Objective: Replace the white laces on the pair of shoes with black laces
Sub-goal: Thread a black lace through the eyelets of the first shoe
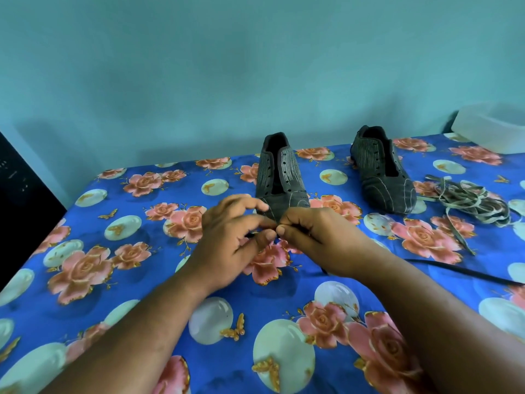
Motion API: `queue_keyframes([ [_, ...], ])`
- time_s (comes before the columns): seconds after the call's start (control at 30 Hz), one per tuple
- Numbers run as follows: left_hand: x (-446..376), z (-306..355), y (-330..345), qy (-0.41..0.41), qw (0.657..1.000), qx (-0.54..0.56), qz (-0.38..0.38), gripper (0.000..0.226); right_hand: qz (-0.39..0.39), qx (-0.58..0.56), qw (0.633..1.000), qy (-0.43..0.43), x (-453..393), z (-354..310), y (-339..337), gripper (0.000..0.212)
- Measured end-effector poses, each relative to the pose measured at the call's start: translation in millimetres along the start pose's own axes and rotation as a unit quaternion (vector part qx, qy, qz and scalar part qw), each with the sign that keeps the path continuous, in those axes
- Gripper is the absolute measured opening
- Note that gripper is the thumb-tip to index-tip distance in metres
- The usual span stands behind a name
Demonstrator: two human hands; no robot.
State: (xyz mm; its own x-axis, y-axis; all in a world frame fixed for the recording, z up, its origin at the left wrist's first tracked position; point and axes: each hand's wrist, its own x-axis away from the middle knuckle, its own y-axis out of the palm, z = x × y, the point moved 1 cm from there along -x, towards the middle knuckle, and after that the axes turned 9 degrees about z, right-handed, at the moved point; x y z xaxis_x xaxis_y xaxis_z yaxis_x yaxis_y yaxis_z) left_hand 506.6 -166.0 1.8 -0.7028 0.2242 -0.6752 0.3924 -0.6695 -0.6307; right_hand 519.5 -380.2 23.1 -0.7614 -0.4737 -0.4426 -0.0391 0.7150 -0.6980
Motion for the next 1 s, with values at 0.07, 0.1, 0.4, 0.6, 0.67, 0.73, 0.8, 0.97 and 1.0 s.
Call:
queue_keyframes([
  [0.07,0.3,1.3,4.0,0.004,1.000,-0.007,-0.009,0.038,0.001,0.002,1.000,-0.004,0.3,-0.8,-0.2,0.022],
  [0.1,-0.2,-0.3,3.6,-0.003,1.000,-0.008,-0.003,0.037,0.001,0.001,1.000,-0.004,0.2,-1.4,-0.3,0.022],
  [0.4,-3.1,-57.7,-29.0,-0.264,0.934,-0.218,0.096,0.027,0.014,-0.014,1.000,0.005,-1.6,-0.5,-6.4,0.030],
  [0.6,-4.5,-37.1,-19.2,-0.167,0.975,-0.120,0.087,0.048,0.011,-0.015,1.000,0.002,-0.2,-1.6,-3.6,0.029],
  [0.67,-2.7,-14.8,-9.4,-0.061,0.997,-0.032,0.043,0.049,0.009,-0.016,1.000,-0.002,0.0,-2.3,-2.1,0.026],
  [0.73,1.0,1.7,-0.3,-0.020,1.000,0.010,-0.006,0.043,0.006,-0.020,1.000,-0.008,0.1,-2.5,-1.2,0.025],
  [0.8,1.3,7.0,3.6,-0.024,0.999,0.029,-0.012,0.034,0.003,-0.017,1.000,-0.011,0.3,-1.9,-1.3,0.024],
  [0.97,-1.8,-17.8,-1.6,-0.070,0.995,-0.026,0.067,0.036,-0.001,0.000,1.000,-0.008,-0.2,-0.5,-1.0,0.024],
  [1.0,-2.0,-29.9,-4.2,-0.108,0.989,-0.046,0.088,0.039,-0.002,0.000,1.000,-0.007,-0.4,-0.2,-1.2,0.025],
])
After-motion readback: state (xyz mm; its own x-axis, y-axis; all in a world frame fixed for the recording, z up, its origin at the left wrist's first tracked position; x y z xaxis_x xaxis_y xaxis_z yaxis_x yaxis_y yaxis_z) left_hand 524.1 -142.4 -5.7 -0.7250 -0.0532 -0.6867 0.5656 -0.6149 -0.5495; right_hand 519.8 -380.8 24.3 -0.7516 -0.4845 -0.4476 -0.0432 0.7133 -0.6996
